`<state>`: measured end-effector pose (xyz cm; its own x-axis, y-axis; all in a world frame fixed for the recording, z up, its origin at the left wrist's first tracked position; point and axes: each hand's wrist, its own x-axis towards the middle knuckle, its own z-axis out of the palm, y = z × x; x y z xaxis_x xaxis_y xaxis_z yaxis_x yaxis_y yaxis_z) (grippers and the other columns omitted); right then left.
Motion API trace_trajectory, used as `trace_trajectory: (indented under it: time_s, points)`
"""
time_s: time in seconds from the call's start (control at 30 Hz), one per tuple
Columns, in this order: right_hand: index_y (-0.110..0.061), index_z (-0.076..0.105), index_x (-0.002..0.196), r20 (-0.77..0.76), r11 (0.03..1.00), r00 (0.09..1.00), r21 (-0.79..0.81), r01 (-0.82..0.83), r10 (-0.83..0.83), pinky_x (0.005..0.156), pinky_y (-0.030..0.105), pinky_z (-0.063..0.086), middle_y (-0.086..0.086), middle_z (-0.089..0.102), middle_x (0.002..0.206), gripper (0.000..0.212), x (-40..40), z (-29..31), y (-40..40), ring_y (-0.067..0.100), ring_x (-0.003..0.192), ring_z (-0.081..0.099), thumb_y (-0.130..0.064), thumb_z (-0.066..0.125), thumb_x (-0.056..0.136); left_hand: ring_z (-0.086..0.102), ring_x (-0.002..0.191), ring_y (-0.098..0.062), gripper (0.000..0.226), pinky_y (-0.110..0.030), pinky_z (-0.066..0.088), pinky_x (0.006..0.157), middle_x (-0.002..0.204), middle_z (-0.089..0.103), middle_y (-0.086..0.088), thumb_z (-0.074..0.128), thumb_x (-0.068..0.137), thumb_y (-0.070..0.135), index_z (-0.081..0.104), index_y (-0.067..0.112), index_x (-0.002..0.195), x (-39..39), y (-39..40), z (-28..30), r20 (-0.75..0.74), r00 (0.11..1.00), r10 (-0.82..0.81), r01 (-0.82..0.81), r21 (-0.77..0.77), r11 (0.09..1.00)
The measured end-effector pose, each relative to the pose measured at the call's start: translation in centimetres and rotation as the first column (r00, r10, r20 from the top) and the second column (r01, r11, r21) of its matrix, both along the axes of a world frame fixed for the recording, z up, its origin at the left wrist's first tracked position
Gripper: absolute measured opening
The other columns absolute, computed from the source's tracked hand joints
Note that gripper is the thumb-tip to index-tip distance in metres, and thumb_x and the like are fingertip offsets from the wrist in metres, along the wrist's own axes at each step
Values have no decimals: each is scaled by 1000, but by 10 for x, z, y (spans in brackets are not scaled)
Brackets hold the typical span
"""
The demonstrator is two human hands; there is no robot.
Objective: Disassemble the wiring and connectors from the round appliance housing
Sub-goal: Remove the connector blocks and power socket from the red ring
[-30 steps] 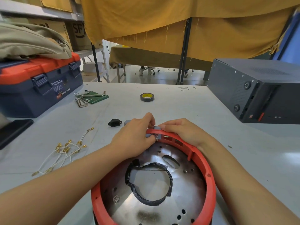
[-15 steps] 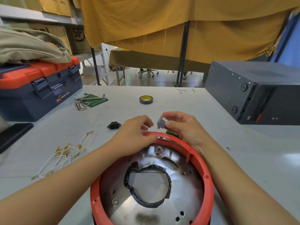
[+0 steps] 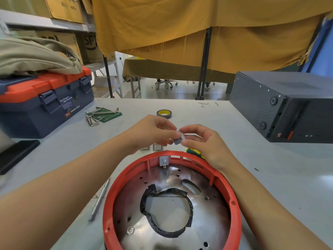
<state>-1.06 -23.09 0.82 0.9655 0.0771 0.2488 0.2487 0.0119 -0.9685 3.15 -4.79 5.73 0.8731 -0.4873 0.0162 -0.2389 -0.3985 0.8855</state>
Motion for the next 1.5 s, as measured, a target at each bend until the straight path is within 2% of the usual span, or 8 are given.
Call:
trace_trajectory:
  time_s: [0.27,0.5,0.7,0.9,1.17,1.23,1.37,1.5]
  points:
    - [-19,67,108,50,992,998,-123,32,-26,89,26,53,-1,71,108,30,0,0,-2,11,103,67,-5,70,82,70,81,-16,24,-21,55,72,86,74,-4,74,78,27,71,11,95,11,-2,-3,-60,997,-53,54,19,998]
    - [-29,67,108,-122,961,992,-269,-55,22,78,17,53,-10,69,111,23,-4,-8,-10,5,95,67,-22,69,86,61,87,-3,37,-17,47,80,105,66,2,72,80,30,64,27,116,41,3,-8,299,949,-105,-15,373,928]
    - [-22,70,100,-145,959,989,-282,-28,-14,90,27,52,0,73,101,14,-1,-9,-10,15,95,68,-21,67,87,57,105,-16,40,-32,44,97,120,60,-4,64,87,16,59,20,127,59,-8,-33,319,905,-280,46,581,813]
    - [-22,71,97,-149,961,989,-272,-53,12,80,17,53,-2,74,96,12,0,-10,-11,12,90,69,-18,67,87,53,114,-18,38,-24,37,94,127,60,-2,57,91,16,57,22,129,69,-8,-50,313,884,-346,48,677,735]
    - [-26,73,95,-120,944,992,-322,-70,33,75,16,51,-6,74,90,11,-2,-8,-12,8,85,69,-20,65,89,54,113,-16,45,-28,39,99,136,54,3,55,92,17,49,27,135,58,0,-42,342,908,-244,-11,602,799]
    - [-29,74,93,-103,933,994,-351,-75,41,75,15,51,-9,74,91,12,-3,-7,-12,6,86,69,-22,64,89,57,108,-9,32,-27,44,97,123,62,4,58,92,23,60,23,123,48,5,-33,350,915,-202,-8,516,856]
    - [-28,75,92,-95,930,993,-353,-101,72,73,13,50,-8,74,91,12,-7,-3,-11,6,86,69,-22,66,88,60,74,3,15,-15,45,69,85,70,11,60,89,36,71,26,92,20,20,-15,282,940,-193,50,444,895]
    - [-27,75,97,-114,892,991,-437,-116,73,79,17,51,-9,74,92,13,-11,3,-10,6,87,69,-25,68,86,60,71,1,11,-8,44,64,78,69,18,65,85,37,71,30,91,-5,37,-7,174,965,-196,112,403,908]
